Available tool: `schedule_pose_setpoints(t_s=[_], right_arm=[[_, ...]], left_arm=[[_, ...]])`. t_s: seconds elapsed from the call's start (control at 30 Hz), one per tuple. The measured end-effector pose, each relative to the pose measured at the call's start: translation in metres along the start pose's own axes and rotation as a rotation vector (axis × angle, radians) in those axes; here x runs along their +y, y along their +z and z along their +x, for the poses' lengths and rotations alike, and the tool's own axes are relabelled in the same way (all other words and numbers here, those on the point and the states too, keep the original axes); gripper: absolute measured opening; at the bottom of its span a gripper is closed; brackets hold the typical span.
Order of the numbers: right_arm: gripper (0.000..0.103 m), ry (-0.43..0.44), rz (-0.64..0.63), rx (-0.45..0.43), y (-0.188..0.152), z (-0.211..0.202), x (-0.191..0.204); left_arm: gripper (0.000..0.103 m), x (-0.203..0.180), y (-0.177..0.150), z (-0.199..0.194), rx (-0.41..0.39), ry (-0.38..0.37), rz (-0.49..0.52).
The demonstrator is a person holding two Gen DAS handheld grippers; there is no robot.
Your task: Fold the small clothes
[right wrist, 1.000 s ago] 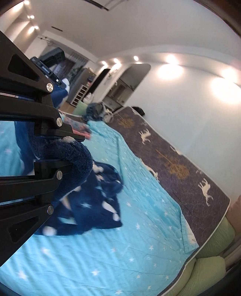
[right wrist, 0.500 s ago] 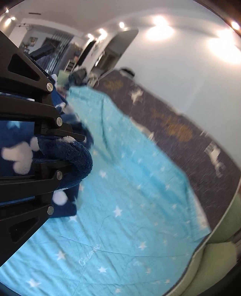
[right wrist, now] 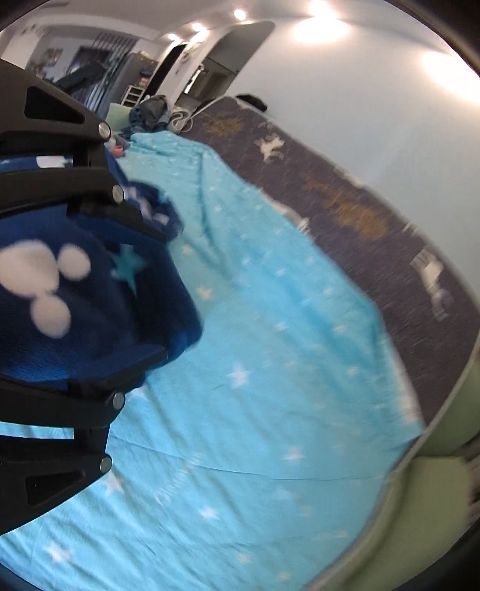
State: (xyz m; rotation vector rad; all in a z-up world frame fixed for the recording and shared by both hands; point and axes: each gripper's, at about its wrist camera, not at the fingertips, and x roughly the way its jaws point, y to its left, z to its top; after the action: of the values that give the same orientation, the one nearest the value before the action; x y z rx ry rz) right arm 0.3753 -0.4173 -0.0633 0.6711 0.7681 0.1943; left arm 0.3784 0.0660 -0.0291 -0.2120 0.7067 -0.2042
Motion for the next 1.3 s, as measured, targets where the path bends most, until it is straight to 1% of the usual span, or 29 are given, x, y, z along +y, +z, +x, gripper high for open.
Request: schedule_pose_setpoints(t_s=[0.03,0.1,0.17,0.2,0.27,0.37,0.43,0.5,0.53,0.57,0.63,0.67,0.7,0.73,0.77,0.8,0.83,0.9,0.93,0.97,1.03,1.07,1.1,1.13,1.17,1.2,1.23,1.27,1.3], right_arm=[[0.057,0.007,-0.038,-0.013,-0.001,-0.011,0.009],[0.058,0.017,-0.104,-0.011,-0.005,-0.025,0.028],[0.058,0.015,-0.18,0.032,-0.015,-0.027,0.047],[0.058,0.01,-0.215,0.056,-0.022,-0.024,0.057],[0.058,-0.007,-0.272,0.088,-0.033,-0.015,0.072],[0.058,-0.042,-0.355,0.13,-0.05,0.011,0.095],[0.058,-0.024,-0.377,0.182,-0.061,0.035,0.107],[0.058,-0.007,-0.398,0.237,-0.068,0.057,0.116],[0.058,-0.008,-0.415,0.26,-0.07,0.071,0.12],[0.058,-0.03,-0.43,0.262,-0.071,0.084,0.122],[0.058,-0.116,-0.449,0.233,-0.071,0.104,0.118],[0.058,-0.169,-0.444,0.22,-0.07,0.117,0.109],[0.058,-0.204,-0.406,0.217,-0.069,0.13,0.094],[0.058,-0.167,-0.333,0.211,-0.069,0.138,0.078],[0.058,-0.132,-0.288,0.175,-0.068,0.134,0.071],[0.058,-0.128,-0.284,0.141,-0.069,0.125,0.073],[0.058,-0.139,-0.297,0.127,-0.071,0.122,0.074],[0.058,-0.156,-0.332,0.117,-0.078,0.117,0.077],[0.058,-0.149,-0.333,0.113,-0.078,0.112,0.077],[0.058,-0.142,-0.322,0.113,-0.077,0.107,0.076],[0.058,-0.125,-0.279,0.113,-0.074,0.083,0.072],[0.058,-0.106,-0.268,0.112,-0.075,0.066,0.069],[0.058,-0.093,-0.275,0.115,-0.078,0.046,0.067],[0.059,-0.09,-0.3,0.112,-0.083,0.021,0.066],[0.063,-0.09,-0.321,0.101,-0.09,-0.001,0.064],[0.067,-0.096,-0.336,0.09,-0.096,-0.021,0.062],[0.074,-0.109,-0.338,0.077,-0.106,-0.047,0.056],[0.077,-0.112,-0.326,0.071,-0.114,-0.066,0.05],[0.077,-0.102,-0.284,0.072,-0.127,-0.092,0.035]], left_arm=[[0.047,-0.005,0.002,-0.01,-0.021,-0.012,0.011],[0.049,-0.019,0.004,-0.027,-0.047,-0.06,0.044],[0.049,-0.035,0.0,-0.033,-0.015,-0.125,0.095],[0.049,-0.042,-0.004,-0.031,0.003,-0.143,0.122],[0.049,-0.058,-0.013,-0.023,0.048,-0.154,0.183],[0.049,-0.076,-0.031,0.006,0.142,-0.113,0.267],[0.049,-0.078,-0.038,0.029,0.194,-0.073,0.29],[0.049,-0.074,-0.04,0.053,0.222,-0.006,0.288],[0.049,-0.071,-0.038,0.063,0.221,0.027,0.28],[0.049,-0.063,-0.033,0.077,0.211,0.068,0.266],[0.049,-0.047,-0.026,0.097,0.199,0.113,0.227],[0.049,-0.036,-0.023,0.11,0.198,0.147,0.194],[0.049,-0.028,-0.024,0.118,0.206,0.154,0.172],[0.051,-0.015,-0.024,0.13,0.231,0.14,0.117],[0.051,-0.006,-0.026,0.133,0.236,0.109,0.071],[0.051,-0.003,-0.026,0.131,0.223,0.092,0.052],[0.051,-0.003,-0.026,0.126,0.212,0.089,0.049],[0.051,-0.008,-0.029,0.115,0.197,0.123,0.073],[0.051,-0.011,-0.03,0.103,0.184,0.14,0.083],[0.051,-0.012,-0.03,0.087,0.173,0.138,0.084],[0.052,-0.012,-0.033,0.056,0.149,0.093,0.077],[0.056,-0.013,-0.039,0.029,0.128,0.055,0.082],[0.061,-0.012,-0.046,0.01,0.113,0.035,0.092],[0.073,-0.013,-0.056,-0.012,0.097,0.029,0.109],[0.081,-0.012,-0.063,-0.026,0.089,0.029,0.127],[0.082,-0.013,-0.078,-0.045,0.088,0.034,0.151],[0.082,-0.012,-0.094,-0.062,0.096,0.034,0.168],[0.082,-0.011,-0.107,-0.076,0.1,0.029,0.167],[0.082,-0.007,-0.119,-0.088,0.103,0.021,0.154]])
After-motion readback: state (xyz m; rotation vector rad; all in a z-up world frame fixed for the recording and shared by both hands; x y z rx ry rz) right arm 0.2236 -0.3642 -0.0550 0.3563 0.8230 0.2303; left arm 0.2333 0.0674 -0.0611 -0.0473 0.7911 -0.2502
